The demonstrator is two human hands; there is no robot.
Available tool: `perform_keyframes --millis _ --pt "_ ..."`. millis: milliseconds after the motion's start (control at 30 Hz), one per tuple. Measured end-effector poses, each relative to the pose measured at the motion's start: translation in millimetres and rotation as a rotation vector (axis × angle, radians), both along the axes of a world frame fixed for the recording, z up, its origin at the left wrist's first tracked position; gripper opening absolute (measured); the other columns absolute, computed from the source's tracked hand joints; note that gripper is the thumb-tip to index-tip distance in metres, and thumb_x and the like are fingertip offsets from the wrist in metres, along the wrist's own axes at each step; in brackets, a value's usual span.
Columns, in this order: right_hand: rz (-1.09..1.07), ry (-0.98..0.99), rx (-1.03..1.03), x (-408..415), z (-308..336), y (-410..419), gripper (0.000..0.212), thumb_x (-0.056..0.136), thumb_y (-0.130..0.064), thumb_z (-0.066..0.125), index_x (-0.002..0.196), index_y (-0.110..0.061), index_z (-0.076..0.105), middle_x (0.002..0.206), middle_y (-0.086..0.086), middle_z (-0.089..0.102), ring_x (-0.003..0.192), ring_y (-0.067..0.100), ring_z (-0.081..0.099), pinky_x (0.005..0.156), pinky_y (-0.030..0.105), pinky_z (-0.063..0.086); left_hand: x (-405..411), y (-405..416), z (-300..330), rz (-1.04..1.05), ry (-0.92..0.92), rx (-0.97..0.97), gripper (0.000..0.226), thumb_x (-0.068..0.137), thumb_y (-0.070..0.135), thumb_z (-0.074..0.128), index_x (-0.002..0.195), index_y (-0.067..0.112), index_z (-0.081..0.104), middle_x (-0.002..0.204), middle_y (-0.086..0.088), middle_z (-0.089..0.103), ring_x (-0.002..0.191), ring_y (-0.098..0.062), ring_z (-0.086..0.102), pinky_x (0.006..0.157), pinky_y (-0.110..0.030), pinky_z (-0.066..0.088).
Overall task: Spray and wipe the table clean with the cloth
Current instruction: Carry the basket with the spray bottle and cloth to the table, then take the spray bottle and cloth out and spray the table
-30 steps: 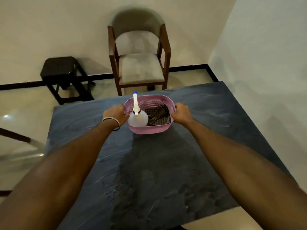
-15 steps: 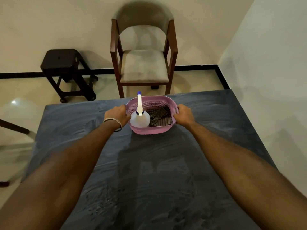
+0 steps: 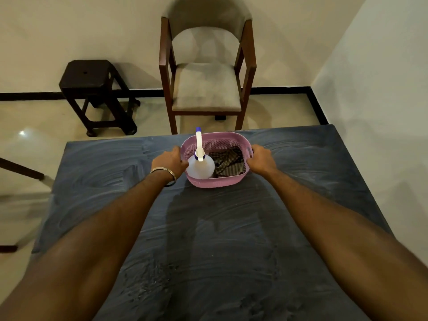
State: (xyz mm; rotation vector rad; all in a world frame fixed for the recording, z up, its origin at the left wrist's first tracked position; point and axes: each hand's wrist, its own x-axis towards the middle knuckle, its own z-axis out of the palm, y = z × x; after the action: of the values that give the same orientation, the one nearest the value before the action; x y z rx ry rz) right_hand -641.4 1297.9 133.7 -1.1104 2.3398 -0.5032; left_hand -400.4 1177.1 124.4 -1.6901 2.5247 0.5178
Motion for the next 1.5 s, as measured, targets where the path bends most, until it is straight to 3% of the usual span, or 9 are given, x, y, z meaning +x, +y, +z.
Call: perform_keyframes --millis 233,533,733,867,1000,1133,1233,1367,1500 --pt "0.152 0.395 -0.299 13.7 13.5 -9.4 0.024 0.091 -0.011 0.059 0.114 -0.006 0.061 0.109 0.011 0.063 0.102 0.026 0.058 0.085 0.037 0.051 -3.2 11.1 -1.6 -0.071 0.387 -0.257 0.046 0.085 0.024 0.055 0.128 0.008 0.049 0.12 -0.013 0.053 0.105 -0.028 0.05 0.088 -0.039 0.043" --pt "0.575 0.357 0.3 30.1 -6.0 -64.1 0.047 0.089 -0.016 0.067 0.134 -0.014 0.054 0.137 0.012 0.054 0.123 0.028 0.053 0.105 0.043 0.047 -24.2 29.1 -10.0 -0.095 0.654 -0.05 0.054 0.079 0.025 0.074 0.126 0.01 0.052 0.107 -0.009 0.065 0.092 -0.022 0.062 0.082 -0.031 0.053" --pt "0.689 0.53 0.415 28.4 -27.9 -76.3 0.044 0.091 -0.026 0.067 0.131 -0.013 0.056 0.134 0.013 0.056 0.126 0.029 0.05 0.111 0.045 0.039 -30.6 25.3 -22.5 -0.008 0.604 -0.009 0.068 0.083 0.034 0.071 0.14 0.011 0.041 0.12 -0.011 0.064 0.106 -0.027 0.063 0.09 -0.041 0.055" --pt "0.683 0.57 0.461 32.0 -28.4 -81.5 0.039 0.091 -0.025 0.067 0.128 -0.014 0.059 0.129 0.012 0.059 0.121 0.029 0.053 0.11 0.045 0.04 -33.6 22.6 -23.5 0.02 0.587 0.011 0.082 0.085 0.03 0.07 0.15 0.014 0.023 0.112 -0.012 0.066 0.096 -0.025 0.066 0.086 -0.04 0.056" --pt "0.69 0.595 0.402 32.8 -19.1 -79.2 0.043 0.089 -0.027 0.07 0.128 -0.014 0.059 0.127 0.011 0.06 0.119 0.027 0.055 0.107 0.043 0.043 -36.0 18.7 -19.0 -0.026 0.646 0.07 0.082 0.083 0.027 0.073 0.149 0.012 0.026 0.115 -0.011 0.066 0.099 -0.023 0.065 0.088 -0.037 0.055" --pt "0.649 0.299 0.366 30.8 -7.1 -68.7 0.04 0.085 -0.023 0.072 0.123 -0.02 0.06 0.12 0.004 0.064 0.111 0.022 0.06 0.099 0.039 0.05 -45.2 14.2 -5.6 0.018 0.711 0.14 0.071 0.082 0.022 0.074 0.142 0.01 0.038 0.12 -0.01 0.062 0.101 -0.018 0.06 0.08 -0.021 0.047" --pt "0.476 0.125 0.23 28.5 10.8 -55.0 0.042 0.083 -0.017 0.073 0.122 -0.02 0.06 0.114 0.002 0.065 0.107 0.018 0.062 0.095 0.038 0.053 -48.4 14.8 -1.7 0.078 0.782 0.218 0.065 0.082 0.016 0.073 0.138 0.009 0.042 0.12 -0.01 0.061 0.103 -0.019 0.059 0.083 -0.024 0.049" --pt "0.117 -0.043 -0.015 19.3 41.6 -28.7 0.05 0.082 -0.018 0.073 0.127 -0.013 0.051 0.108 0.001 0.058 0.099 0.017 0.059 0.083 0.036 0.057 -48.2 17.0 3.6 0.131 0.835 0.298 0.052 0.084 0.011 0.07 0.13 0.004 0.046 0.095 -0.005 0.059 0.079 -0.012 0.055 0.08 -0.03 0.053" --pt "-0.336 -0.533 -0.19 4.1 66.2 1.1 0.023 0.084 -0.008 0.072 0.106 -0.009 0.066 0.095 0.009 0.072 0.081 0.019 0.071 0.061 0.033 0.059 -49.9 21.2 33.4 0.136 0.923 0.244 0.041 0.086 0.007 0.063 0.124 0.004 0.05 0.091 -0.007 0.061 0.078 -0.013 0.056 0.077 -0.033 0.051"
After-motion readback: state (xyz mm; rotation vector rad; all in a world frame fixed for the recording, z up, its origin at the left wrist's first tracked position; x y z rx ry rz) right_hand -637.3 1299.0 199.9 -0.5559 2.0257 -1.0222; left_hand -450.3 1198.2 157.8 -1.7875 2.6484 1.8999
